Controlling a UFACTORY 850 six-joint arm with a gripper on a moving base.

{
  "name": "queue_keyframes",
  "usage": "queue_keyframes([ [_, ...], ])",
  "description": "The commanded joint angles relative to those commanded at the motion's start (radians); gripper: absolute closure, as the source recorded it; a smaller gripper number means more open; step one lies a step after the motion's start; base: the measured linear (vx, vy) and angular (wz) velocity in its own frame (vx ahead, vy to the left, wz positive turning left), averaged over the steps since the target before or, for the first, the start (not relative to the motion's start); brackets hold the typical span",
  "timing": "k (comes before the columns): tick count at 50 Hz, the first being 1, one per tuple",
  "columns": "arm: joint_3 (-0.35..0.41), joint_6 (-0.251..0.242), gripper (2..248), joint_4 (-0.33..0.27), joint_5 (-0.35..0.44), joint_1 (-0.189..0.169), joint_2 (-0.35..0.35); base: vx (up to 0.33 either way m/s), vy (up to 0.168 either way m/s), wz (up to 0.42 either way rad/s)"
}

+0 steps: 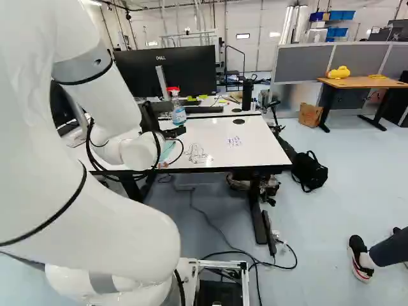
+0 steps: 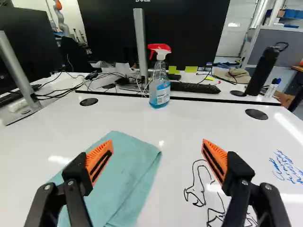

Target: Clean the table with the green towel

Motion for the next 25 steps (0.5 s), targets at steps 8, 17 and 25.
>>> queue_keyframes([
  [8, -0.013, 0.000, 3, 0.000, 0.000, 0.029, -0.014, 0.000, 0.000, 0.000],
  [17, -0.030, 0.000, 3, 0.000, 0.000, 0.060, -0.032, 0.000, 0.000, 0.000],
  [25, -0.049, 0.000, 3, 0.000, 0.000, 0.087, -0.052, 0.000, 0.000, 0.000],
])
